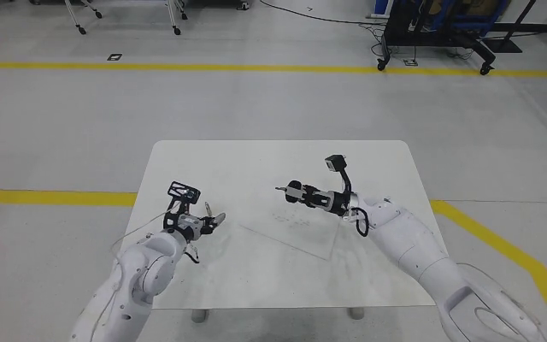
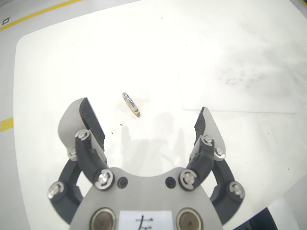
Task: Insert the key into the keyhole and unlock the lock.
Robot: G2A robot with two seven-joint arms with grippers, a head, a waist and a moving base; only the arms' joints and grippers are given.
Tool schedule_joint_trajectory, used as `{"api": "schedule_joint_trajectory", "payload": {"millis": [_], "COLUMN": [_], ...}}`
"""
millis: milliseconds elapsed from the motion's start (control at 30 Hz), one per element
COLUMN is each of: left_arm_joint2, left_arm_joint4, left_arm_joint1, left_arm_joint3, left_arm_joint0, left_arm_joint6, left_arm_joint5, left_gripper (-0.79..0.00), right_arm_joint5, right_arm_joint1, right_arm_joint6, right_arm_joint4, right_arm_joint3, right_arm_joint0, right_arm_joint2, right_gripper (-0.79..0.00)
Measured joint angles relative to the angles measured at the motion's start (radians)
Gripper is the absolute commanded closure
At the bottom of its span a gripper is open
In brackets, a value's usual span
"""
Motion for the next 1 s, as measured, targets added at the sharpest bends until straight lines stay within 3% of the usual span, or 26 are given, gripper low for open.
{"api": "schedule_joint_trajectory", "payload": {"millis": [133,267,567,800,1000], "left_arm_joint2": [0.052,0.091,0.118,0.115,0.125], "left_arm_joint4": [0.025,0.033,0.062,0.074,0.074], "left_arm_joint1": [-0.013,-0.024,-0.037,-0.043,-0.052], "left_arm_joint3": [0.061,0.097,0.136,0.147,0.155], "left_arm_joint0": [-0.062,-0.095,-0.111,-0.115,-0.131], "left_arm_joint6": [-0.031,-0.05,-0.066,-0.071,-0.071], "left_arm_joint5": [0.055,0.082,0.134,0.164,0.177], "left_gripper": [-0.431,-0.413,-0.363,-0.268,-0.249], "right_arm_joint5": [0.0,0.0,0.0,0.0,0.0], "right_arm_joint1": [0.0,0.0,0.0,0.0,0.0], "right_arm_joint6": [0.0,0.0,0.0,0.0,0.0], "right_arm_joint4": [0.0,0.0,0.0,0.0,0.0], "right_arm_joint3": [0.0,0.0,0.0,0.0,0.0], "right_arm_joint0": [0.0,0.0,0.0,0.0,0.0], "right_arm_joint2": [0.0,0.0,0.0,0.0,0.0], "right_gripper": [0.0,0.0,0.0,0.0,0.0]}}
